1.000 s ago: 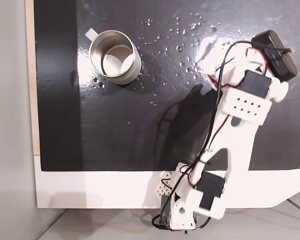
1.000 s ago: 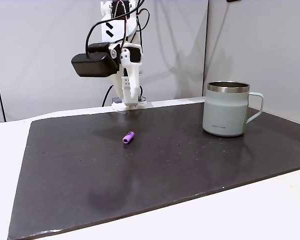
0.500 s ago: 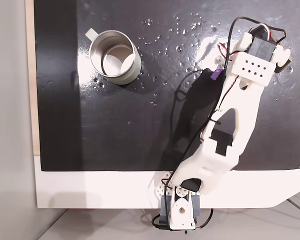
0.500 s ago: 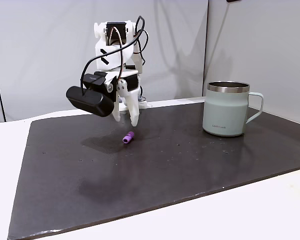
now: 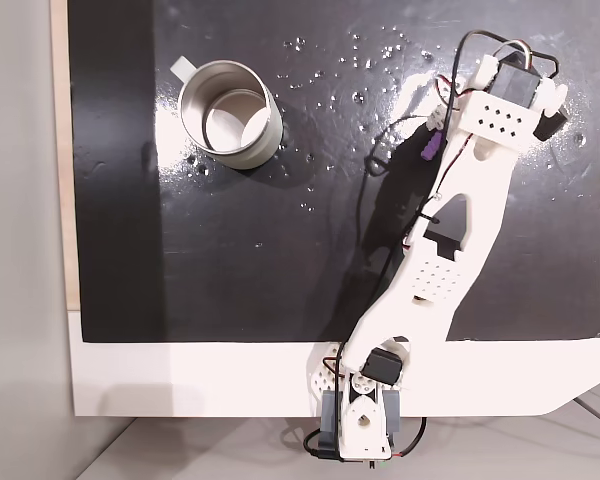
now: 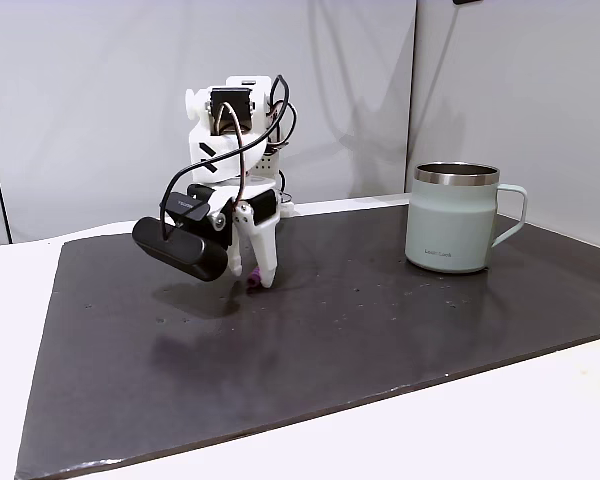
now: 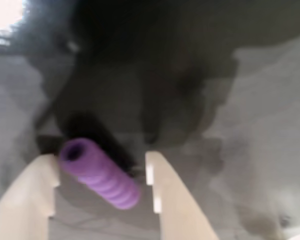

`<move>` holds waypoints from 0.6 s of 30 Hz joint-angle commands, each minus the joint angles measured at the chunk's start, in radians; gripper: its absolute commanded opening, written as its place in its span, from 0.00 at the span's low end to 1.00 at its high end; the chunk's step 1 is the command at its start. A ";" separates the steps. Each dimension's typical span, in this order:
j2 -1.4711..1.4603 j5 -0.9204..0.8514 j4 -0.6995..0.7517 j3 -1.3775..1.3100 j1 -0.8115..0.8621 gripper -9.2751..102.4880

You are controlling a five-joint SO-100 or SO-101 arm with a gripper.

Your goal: Grasp a pengrip and put it in the cup.

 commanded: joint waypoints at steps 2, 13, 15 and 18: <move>-0.080 0.038 0.003 -0.118 -0.017 0.15; 0.057 0.081 0.015 -0.175 -0.018 0.08; 0.155 0.097 0.015 -0.152 -0.032 0.08; 0.319 0.121 0.015 -0.104 -0.066 0.08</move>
